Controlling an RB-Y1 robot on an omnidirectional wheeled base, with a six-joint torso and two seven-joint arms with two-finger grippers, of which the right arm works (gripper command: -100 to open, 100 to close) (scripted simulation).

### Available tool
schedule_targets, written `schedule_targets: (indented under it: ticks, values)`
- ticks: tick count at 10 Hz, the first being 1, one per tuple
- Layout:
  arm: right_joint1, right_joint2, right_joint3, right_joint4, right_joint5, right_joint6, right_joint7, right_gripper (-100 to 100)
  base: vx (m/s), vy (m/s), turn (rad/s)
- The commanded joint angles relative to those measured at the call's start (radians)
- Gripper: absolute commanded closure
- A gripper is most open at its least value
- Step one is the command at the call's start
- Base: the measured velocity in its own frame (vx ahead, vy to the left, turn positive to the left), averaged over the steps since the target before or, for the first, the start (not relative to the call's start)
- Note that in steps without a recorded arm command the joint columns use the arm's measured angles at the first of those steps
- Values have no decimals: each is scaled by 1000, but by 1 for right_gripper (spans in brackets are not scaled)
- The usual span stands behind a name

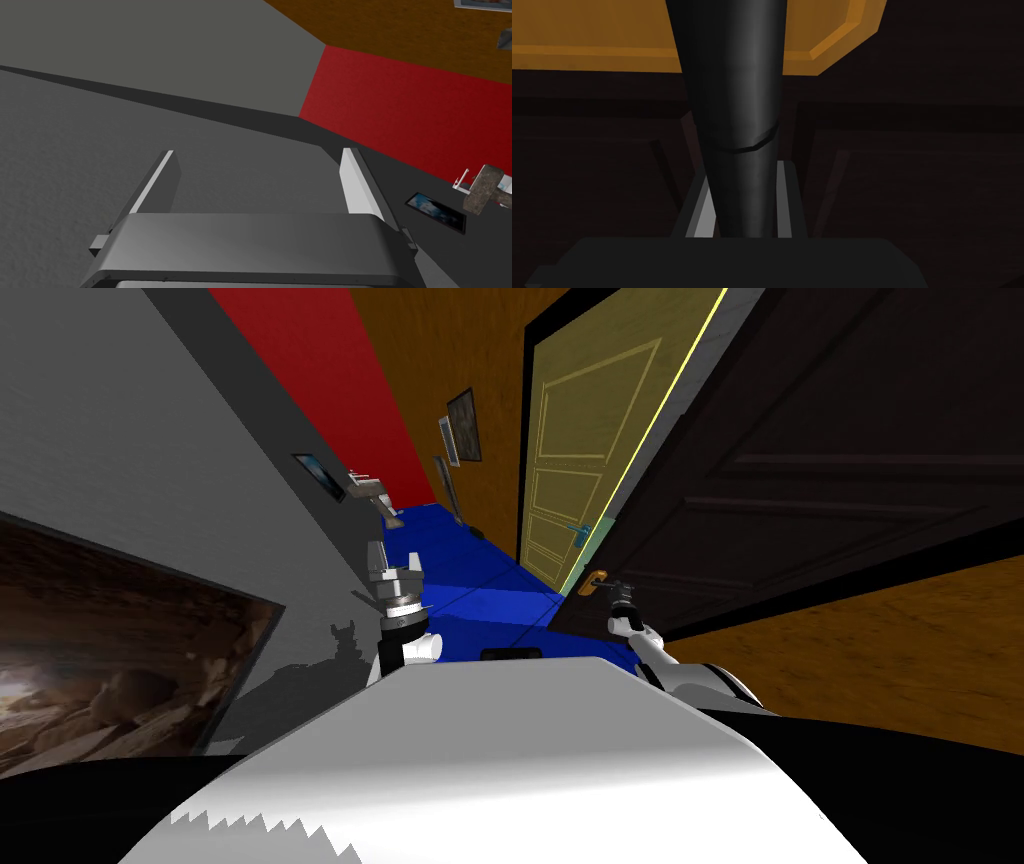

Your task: Pull the door open

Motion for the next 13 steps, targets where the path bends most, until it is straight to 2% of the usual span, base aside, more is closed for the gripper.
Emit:
schedule_targets:
  ticks: [1,7,13]
  values:
    - [9,-9,-12,-14,-4,3,5,100,-217,-10,47]
    - [10,-10,-9,-14,-4,2,3,100,-212,-18,29]
    - [11,-11,-6,-14,-4,0,0,100,-160,-35,28]
